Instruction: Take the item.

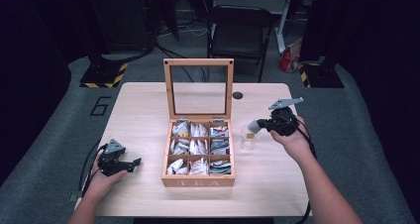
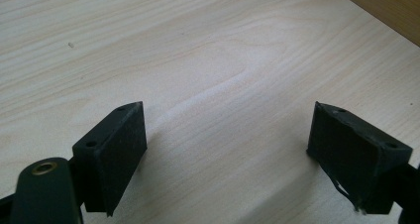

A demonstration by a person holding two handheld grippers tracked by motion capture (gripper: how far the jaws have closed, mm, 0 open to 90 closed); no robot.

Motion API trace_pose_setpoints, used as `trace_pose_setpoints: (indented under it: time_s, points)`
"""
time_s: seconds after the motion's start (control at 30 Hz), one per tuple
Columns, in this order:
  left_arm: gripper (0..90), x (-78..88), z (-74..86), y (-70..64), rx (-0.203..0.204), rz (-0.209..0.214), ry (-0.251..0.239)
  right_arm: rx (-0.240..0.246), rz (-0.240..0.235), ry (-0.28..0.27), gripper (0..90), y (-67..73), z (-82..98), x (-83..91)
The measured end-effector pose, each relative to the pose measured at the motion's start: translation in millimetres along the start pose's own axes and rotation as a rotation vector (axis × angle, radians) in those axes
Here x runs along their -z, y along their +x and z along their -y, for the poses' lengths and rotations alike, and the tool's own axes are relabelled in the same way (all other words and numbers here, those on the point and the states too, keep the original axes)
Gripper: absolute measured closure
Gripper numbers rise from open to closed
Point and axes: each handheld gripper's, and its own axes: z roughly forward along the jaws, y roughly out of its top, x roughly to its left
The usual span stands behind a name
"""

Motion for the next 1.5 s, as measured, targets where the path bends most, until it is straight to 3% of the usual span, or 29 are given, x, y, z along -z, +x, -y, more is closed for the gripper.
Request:
trace_pose_setpoints:
  time_s: [0.5,0.77,0.83,0.97,1.5]
  points:
    - [14.7,0.0,0.0,0.0,0.000,0.000,0.001,0.000,-0.013,0.030,90.0,1.7,10.7,-22.9]
    - [14.8,0.1,0.0,0.0,-0.001,-0.001,0.001,-0.007,-0.015,0.041,90.0,2.6,12.1,-25.0]
    - [14.8,-0.1,0.2,-1.2,0.015,0.001,-0.003,-0.001,-0.011,0.044,90.0,1.7,12.6,-25.5]
    - [14.8,0.4,0.0,-0.4,0.004,0.000,0.005,-0.011,-0.015,0.044,89.9,0.5,13.1,-26.3]
    - [14.8,0.0,0.3,-1.3,0.016,0.000,-0.003,-0.012,-0.014,0.027,75.2,2.8,12.1,-22.7]
